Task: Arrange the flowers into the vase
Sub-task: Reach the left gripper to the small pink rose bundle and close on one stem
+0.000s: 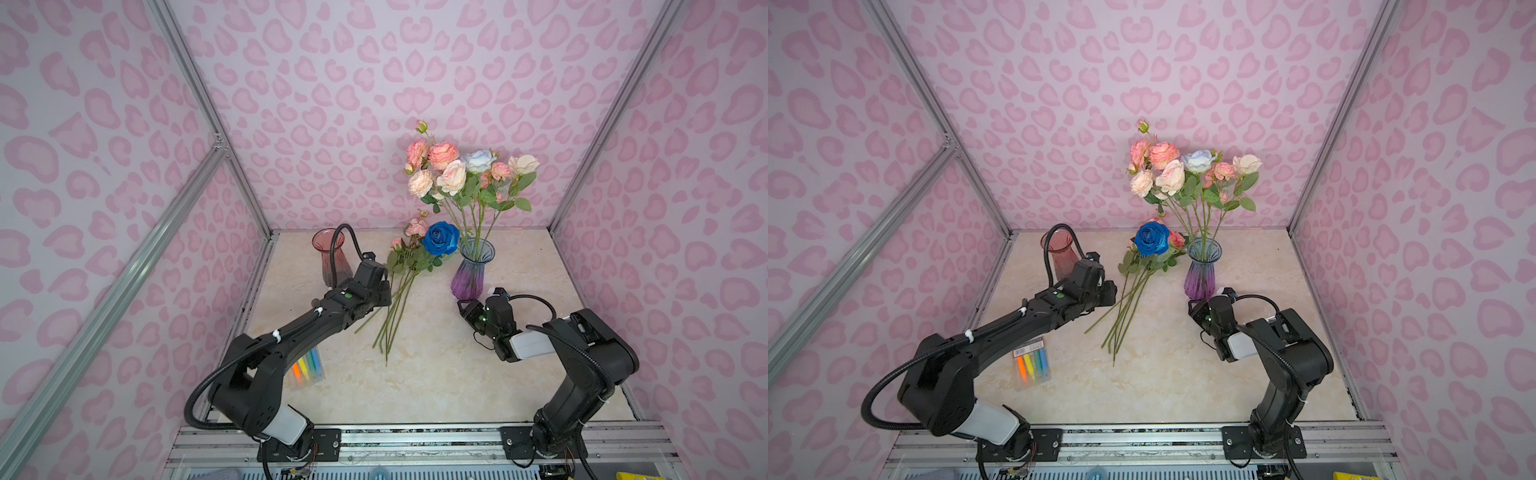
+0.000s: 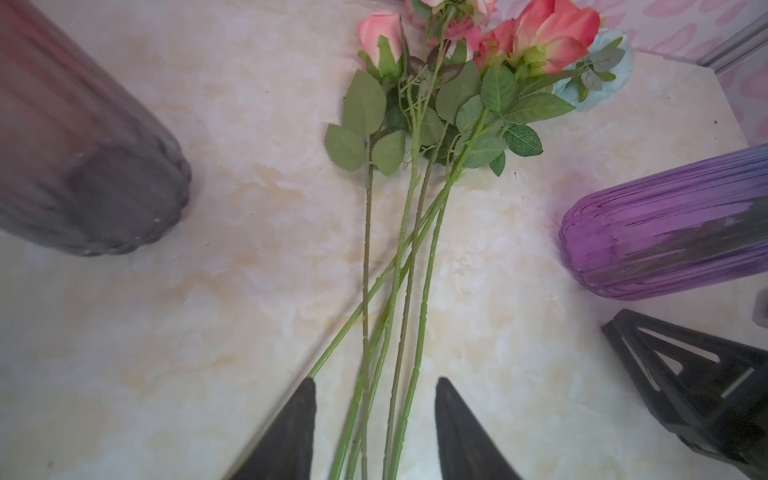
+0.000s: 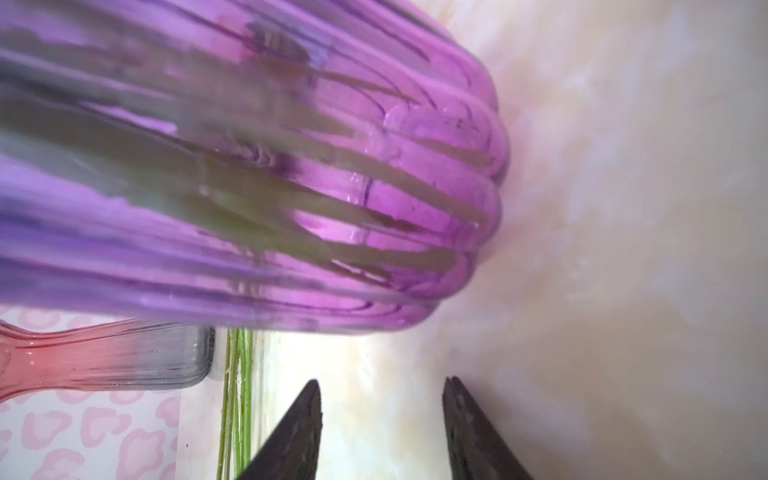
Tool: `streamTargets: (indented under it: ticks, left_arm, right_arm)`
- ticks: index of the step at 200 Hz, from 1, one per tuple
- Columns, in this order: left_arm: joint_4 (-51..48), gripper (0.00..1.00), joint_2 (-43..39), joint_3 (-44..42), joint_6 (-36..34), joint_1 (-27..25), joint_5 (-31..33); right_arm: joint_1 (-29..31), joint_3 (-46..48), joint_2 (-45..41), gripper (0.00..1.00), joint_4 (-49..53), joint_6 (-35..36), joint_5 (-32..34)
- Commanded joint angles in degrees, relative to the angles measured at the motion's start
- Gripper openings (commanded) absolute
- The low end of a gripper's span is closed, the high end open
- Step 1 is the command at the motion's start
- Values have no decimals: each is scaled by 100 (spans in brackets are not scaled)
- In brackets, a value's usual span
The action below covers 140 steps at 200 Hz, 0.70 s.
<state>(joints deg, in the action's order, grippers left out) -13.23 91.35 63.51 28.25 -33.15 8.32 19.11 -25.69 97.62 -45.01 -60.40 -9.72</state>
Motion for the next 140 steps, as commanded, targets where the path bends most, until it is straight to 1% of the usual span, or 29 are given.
streamTargets:
  ticks: [1,18,36,58,61,68,83,98,140]
  left_arm:
    - [-402,43,643,647,-327,-51,-198]
    - [-708,41,1253,1251,-441,-60,-111]
    - [-1063,40,1874,1898,-503,-61,200]
    - [-1440,37,2626,2603,-617,-35,204]
    - [-1501,33,2720,2707,-619,-24,220]
    - [-1593,31,2895,2891,-619,-12,297]
    - [-1592,30,3152,3086,-637,63,226]
    - [-1630,27,3416,3292,-654,201,-101]
    - [-1601,27,3692,3421,-748,342,-120]
  right_arm:
    - [39,280,-370,50,170,91,-128]
    - [124,474,-879,50,565,274,-170]
    - [268,701,-1596,49,1089,482,-104]
    - [605,821,-2539,49,1997,786,197]
    - [655,840,-2670,49,2098,819,233]
    - [741,862,-2959,49,2335,875,325]
    - [764,893,-3494,49,2790,923,361]
    - [767,899,-4049,49,3197,993,461]
    - [761,1023,-5268,50,3869,1097,944]
